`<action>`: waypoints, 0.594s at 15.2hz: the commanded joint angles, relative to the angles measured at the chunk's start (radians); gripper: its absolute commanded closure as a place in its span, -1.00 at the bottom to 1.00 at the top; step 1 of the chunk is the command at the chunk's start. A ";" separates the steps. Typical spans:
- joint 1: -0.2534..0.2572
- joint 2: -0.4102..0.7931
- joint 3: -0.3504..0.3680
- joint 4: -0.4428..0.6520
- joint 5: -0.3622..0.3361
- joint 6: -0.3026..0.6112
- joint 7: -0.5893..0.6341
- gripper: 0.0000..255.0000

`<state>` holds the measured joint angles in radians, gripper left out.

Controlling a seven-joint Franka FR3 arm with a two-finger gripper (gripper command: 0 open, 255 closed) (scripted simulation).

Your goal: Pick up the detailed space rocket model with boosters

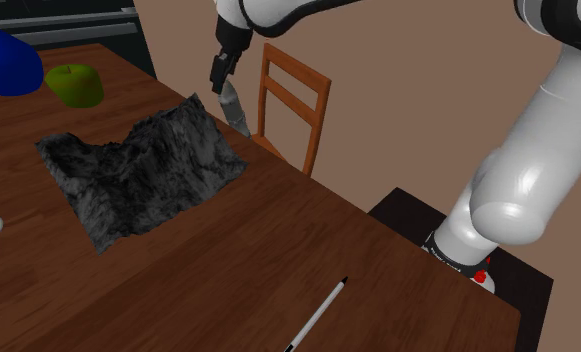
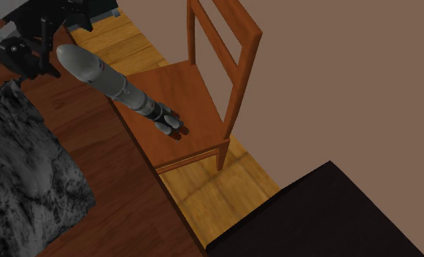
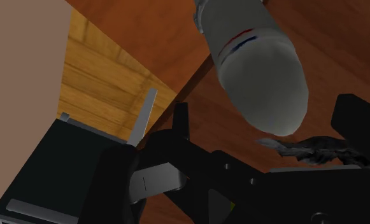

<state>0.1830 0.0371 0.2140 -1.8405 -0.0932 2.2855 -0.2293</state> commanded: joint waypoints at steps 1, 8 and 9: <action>0.000 0.009 0.000 -0.017 -0.005 0.027 0.004 -1.00; 0.000 0.014 -0.001 -0.033 -0.007 0.048 0.005 1.00; 0.000 0.014 -0.001 -0.033 -0.007 0.047 0.005 1.00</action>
<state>0.1829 0.0505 0.2135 -1.8727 -0.1003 2.3330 -0.2243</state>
